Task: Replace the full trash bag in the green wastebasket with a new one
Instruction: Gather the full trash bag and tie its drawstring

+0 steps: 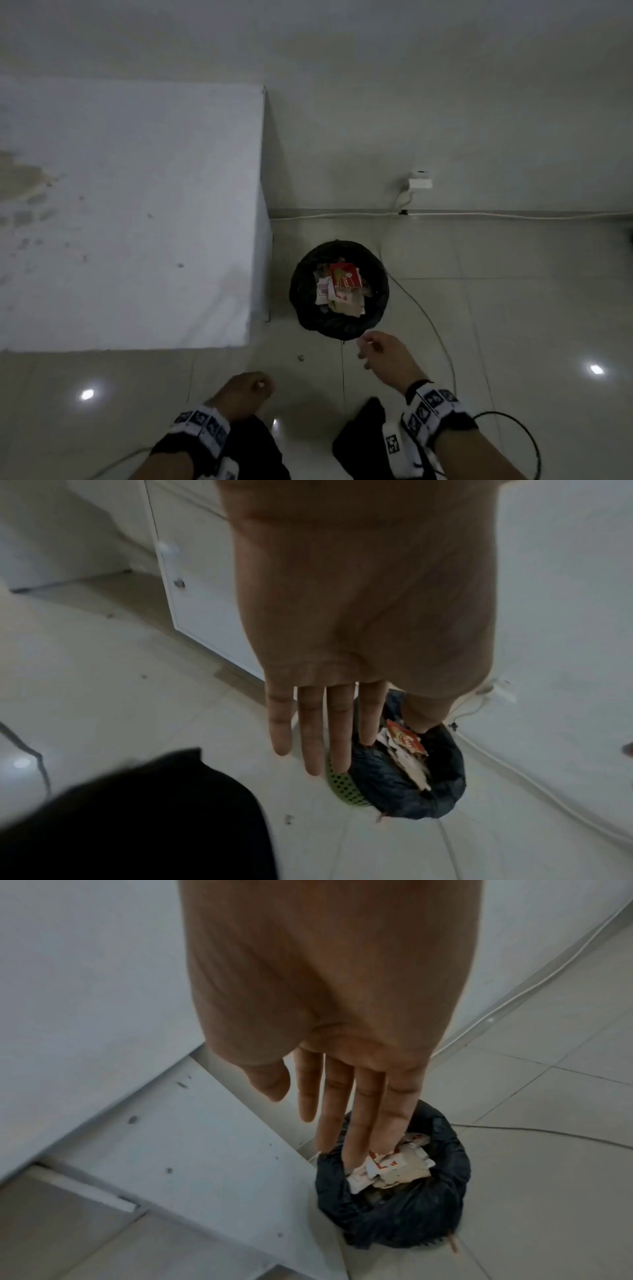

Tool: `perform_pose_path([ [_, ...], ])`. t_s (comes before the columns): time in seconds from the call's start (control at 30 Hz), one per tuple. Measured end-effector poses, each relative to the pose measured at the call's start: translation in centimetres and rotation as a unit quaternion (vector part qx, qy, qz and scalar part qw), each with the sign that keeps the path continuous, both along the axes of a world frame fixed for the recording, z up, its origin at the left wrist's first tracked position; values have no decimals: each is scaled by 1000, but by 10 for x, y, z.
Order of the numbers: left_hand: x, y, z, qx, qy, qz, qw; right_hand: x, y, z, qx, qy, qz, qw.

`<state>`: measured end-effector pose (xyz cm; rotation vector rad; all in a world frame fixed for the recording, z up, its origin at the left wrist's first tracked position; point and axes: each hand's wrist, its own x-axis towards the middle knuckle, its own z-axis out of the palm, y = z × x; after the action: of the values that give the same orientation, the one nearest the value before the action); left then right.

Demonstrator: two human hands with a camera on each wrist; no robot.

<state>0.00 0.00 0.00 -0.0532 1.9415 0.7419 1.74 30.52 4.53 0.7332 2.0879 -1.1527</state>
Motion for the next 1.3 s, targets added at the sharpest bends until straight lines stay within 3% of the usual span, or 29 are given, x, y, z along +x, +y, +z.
perform_pose_path([
  [0.13, -13, 82, -49, 28, -16, 72, 997, -24, 53, -81, -2, -47, -47, 998],
  [0.27, -49, 134, -125, 31, 6, 168, 985, -39, 85, -191, 41, -39, -108, 993],
  [0.37, -77, 159, -186, -7, 50, 286, 957, -54, 98, -261, 64, -26, -186, 980],
  [0.57, -107, 181, -290, 17, 76, 437, 896, -81, 87, -356, -79, -2, -391, 917],
  [0.67, -123, 180, -321, 97, 81, 499, 857, -93, 87, -384, -150, 60, -409, 898],
  [0.73, -136, 171, -343, 120, 72, 508, 850, -104, 99, -414, -170, 79, -405, 895],
  [0.83, -147, 159, -361, 125, 14, 535, 835, -106, 104, -396, -222, 56, -448, 864],
  [0.93, -138, 162, -333, 163, -33, 612, 773, -90, 91, -369, -276, 58, -514, 810],
  [0.97, -136, 164, -327, 157, -32, 623, 765, -81, 87, -365, -265, 56, -516, 813],
  [1.1, -145, 155, -320, 107, -11, 621, 776, -60, 74, -345, -156, 117, -491, 849],
  [1.2, -154, 146, -314, 111, 17, 631, 767, -67, 76, -327, -200, 162, -512, 819],
  [1.3, -169, 143, -304, 211, -5, 652, 728, -83, 86, -311, -280, 132, -558, 770],
])
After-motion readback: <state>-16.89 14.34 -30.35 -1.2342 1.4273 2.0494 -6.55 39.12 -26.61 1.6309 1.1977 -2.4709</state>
